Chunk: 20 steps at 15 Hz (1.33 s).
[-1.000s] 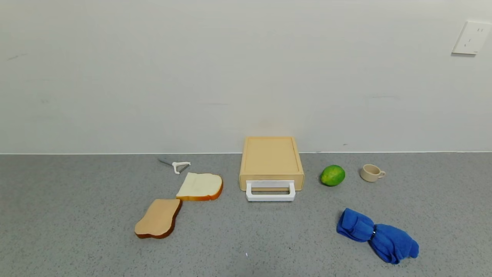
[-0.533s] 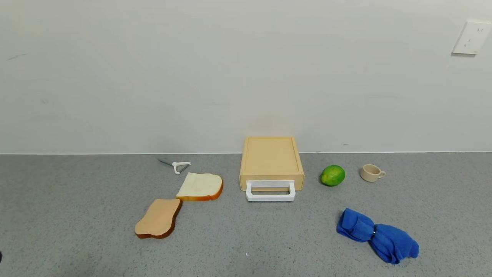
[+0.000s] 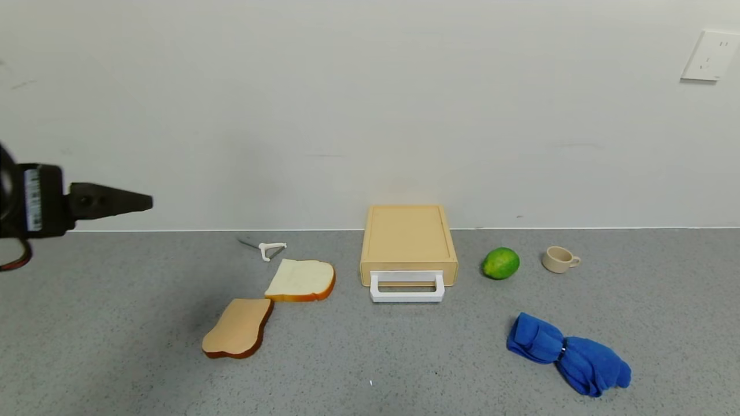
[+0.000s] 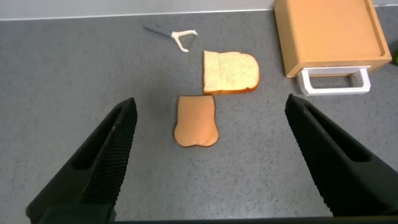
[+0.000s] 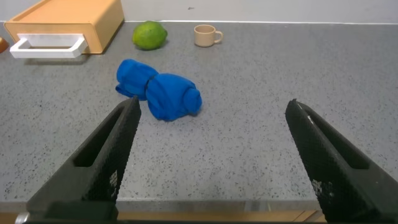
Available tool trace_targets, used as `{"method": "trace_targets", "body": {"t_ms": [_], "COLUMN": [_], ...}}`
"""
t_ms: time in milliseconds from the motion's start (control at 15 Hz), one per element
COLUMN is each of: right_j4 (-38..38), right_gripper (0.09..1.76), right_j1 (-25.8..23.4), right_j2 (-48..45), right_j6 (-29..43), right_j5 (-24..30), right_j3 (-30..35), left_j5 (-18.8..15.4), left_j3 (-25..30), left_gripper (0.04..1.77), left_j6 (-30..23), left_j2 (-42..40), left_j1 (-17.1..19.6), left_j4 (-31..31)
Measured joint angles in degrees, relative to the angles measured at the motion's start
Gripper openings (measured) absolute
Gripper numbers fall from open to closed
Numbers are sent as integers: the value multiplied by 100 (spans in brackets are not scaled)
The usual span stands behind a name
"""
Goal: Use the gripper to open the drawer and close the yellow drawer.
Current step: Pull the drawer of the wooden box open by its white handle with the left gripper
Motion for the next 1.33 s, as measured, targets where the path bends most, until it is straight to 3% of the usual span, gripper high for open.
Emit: {"method": "trace_targets", "body": {"t_ms": [267, 533, 867, 1333], "right_j4": [0, -2, -6, -6], "right_gripper": [171, 171, 171, 171], "right_j1": [0, 0, 0, 0], "right_j2": [0, 0, 0, 0], "right_j6": [0, 0, 0, 0], "right_j5": [-2, 1, 1, 1], "right_j3": [0, 0, 0, 0], "left_j5": [190, 396, 812, 1458], "left_j3": [-2021, -3145, -3526, -3646], "left_gripper": [172, 172, 172, 172], "left_j6": [-841, -1643, -2640, -2900], "left_j2": [1886, 3310, 4492, 5541], "left_j1": [-855, -1743, -2638, -3256], "left_j4": [1000, 1408, 1093, 433]}}
